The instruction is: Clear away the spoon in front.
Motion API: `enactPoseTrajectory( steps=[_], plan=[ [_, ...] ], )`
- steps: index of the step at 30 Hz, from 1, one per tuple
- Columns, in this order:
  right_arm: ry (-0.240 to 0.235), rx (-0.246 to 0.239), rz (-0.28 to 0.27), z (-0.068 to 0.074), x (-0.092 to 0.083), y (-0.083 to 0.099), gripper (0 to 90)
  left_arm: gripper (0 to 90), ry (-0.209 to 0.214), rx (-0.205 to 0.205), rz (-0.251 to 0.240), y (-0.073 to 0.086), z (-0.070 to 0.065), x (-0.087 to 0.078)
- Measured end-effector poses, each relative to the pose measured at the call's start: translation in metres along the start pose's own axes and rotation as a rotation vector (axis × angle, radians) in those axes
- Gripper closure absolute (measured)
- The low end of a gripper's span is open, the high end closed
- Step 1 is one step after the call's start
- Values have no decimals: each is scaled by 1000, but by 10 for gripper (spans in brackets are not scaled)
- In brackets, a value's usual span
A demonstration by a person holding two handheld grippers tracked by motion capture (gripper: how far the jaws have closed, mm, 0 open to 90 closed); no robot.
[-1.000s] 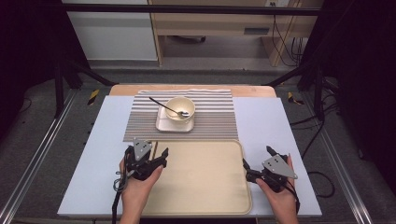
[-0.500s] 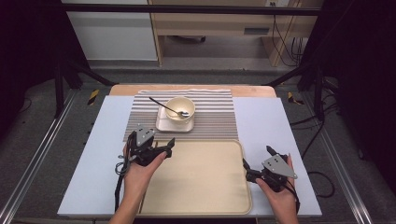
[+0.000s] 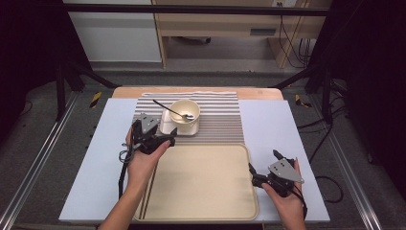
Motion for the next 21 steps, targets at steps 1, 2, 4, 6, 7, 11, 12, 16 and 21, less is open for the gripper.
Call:
enactPoseTrajectory(
  steps=[1,2,4,6,7,11,12,16,21],
  plan=[
    [0,-1,1,0,0,0,59,123,-4,2,2,-1,2,2],
    [-1,-2,2,1,0,0,59,122,-5,1,3,-3,4,4],
    [-1,-5,3,1,0,0,59,122,-2,-7,4,-6,8,8],
    [-1,-5,3,1,0,0,59,121,-1,-14,3,-9,12,10],
    [0,-6,3,1,0,0,59,121,-8,-14,-3,-11,13,11],
    [5,-5,5,0,0,1,59,118,-14,-7,-15,-19,17,18],
    [6,-4,4,0,0,1,59,117,-15,-9,-19,-20,19,19],
    [7,-4,6,0,1,1,59,107,-26,-10,-33,-25,25,25],
    [4,-11,10,1,1,1,59,101,-40,-31,-23,-23,34,37]
  ],
)
Point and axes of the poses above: each handheld gripper's, and its own axes: x roughly forward along the jaws, y roughly out of its underside, z roughly to its left, the point moved 5 cm from there along x, roughly forward along the jaws, and after that the axes turned 13 degrees about z, right-handed, at the moved point
